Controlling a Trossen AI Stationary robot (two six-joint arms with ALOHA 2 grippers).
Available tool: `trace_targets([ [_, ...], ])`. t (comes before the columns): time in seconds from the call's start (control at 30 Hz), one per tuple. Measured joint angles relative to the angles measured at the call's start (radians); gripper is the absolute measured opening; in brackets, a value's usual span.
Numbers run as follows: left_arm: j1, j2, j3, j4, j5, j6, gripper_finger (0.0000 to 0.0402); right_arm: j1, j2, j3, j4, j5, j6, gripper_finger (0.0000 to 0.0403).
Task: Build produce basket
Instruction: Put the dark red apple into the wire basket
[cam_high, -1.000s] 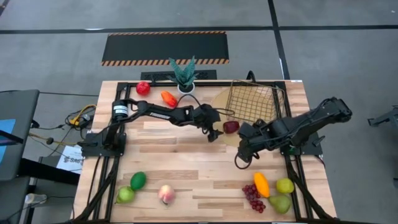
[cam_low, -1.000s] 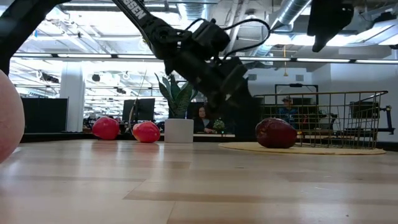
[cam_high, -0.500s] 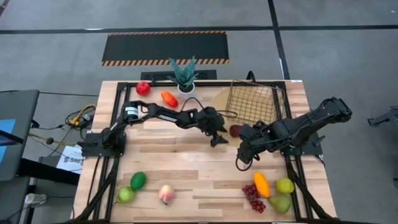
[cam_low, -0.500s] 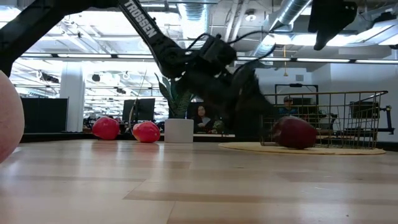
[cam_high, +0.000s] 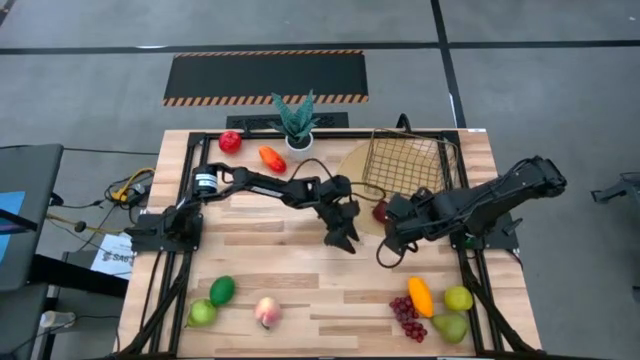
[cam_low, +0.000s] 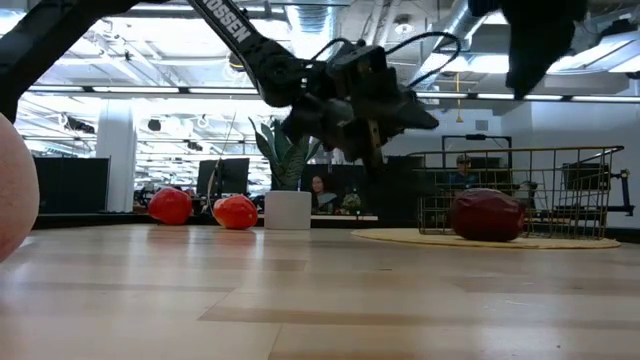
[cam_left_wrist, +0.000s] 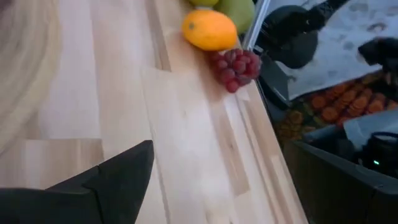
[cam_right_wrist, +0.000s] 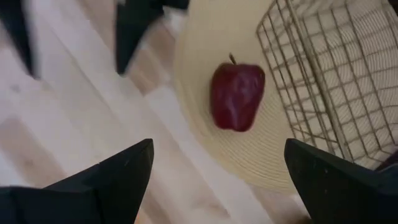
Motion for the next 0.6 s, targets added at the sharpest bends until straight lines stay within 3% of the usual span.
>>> trace_targets([
  [0.17, 0.010, -0.084, 0.000, -0.125, -0.029, 0.070, 0.0348, 0.014, 0.001, -0.166, 0.143, 0.007, 0.142, 0.0381],
  [0.3, 0.013, -0.172, 0.000, -0.238, -0.092, 0.144, 0.0348, 0.039, 0.002, -0.248, 0.207, 0.175, 0.220, 0.0381],
  [0.37, 0.012, -0.211, 0.000, -0.280, -0.141, 0.174, 0.0348, 0.049, 0.001, -0.283, 0.237, 0.247, 0.229, 0.0381],
  [0.6, 0.016, -0.333, 0.000, -0.386, -0.277, 0.241, 0.0348, 0.045, 0.001, -0.426, 0.499, 0.284, 0.133, 0.0381],
])
